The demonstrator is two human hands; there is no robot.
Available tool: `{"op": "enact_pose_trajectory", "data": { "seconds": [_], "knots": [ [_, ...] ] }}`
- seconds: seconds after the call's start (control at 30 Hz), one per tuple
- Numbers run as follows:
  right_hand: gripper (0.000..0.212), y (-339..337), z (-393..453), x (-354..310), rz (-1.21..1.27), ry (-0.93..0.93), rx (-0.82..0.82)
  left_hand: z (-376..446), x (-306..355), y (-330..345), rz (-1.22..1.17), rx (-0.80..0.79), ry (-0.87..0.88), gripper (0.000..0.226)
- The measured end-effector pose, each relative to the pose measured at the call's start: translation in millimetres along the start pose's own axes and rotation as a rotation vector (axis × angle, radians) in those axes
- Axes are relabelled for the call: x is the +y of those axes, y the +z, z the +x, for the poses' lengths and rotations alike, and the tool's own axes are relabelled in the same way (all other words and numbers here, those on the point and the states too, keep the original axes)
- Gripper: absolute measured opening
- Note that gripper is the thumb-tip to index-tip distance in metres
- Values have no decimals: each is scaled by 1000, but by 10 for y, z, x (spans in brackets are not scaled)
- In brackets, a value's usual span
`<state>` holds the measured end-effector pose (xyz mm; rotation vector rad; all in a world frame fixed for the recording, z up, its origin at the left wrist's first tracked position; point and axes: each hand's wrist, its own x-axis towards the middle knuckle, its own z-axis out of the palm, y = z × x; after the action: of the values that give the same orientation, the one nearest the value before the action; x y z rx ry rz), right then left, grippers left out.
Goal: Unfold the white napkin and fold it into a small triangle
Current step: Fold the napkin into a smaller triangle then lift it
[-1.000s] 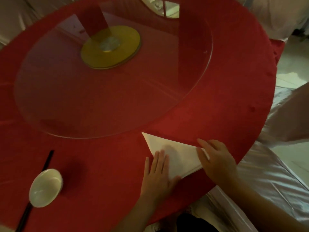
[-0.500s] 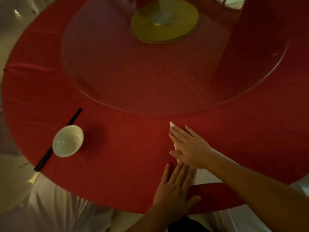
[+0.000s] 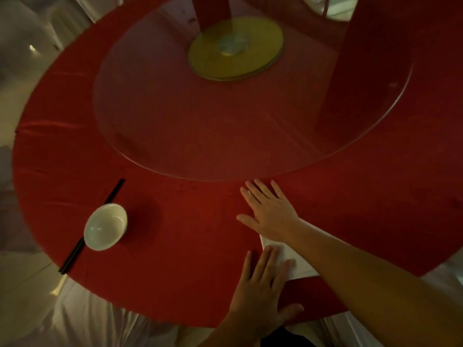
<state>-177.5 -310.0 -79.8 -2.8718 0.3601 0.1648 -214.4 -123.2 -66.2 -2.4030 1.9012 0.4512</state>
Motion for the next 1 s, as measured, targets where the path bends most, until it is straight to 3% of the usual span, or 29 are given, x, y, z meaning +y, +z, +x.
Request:
{"op": "enact_pose_trajectory", "data": {
  "seconds": [0.17,0.33,0.53,0.77,1.0],
  "knots": [
    [69,-118,-550,-158,191,217,218,0,-144,-168,-34,99,-48,60],
    [63,2,-1045,-256,214,395,154,397,-430,-315,-79,224,-68,52],
    [59,127,-1185,-341,164,574,144,895,-706,-201,-17,83,-7,66],
    [75,311,-1599,39,86,916,162,960,-798,-109,-34,117,-12,86],
    [82,264,-1628,-49,92,1037,135,919,-833,-196,-107,52,1,91]
  ]
}}
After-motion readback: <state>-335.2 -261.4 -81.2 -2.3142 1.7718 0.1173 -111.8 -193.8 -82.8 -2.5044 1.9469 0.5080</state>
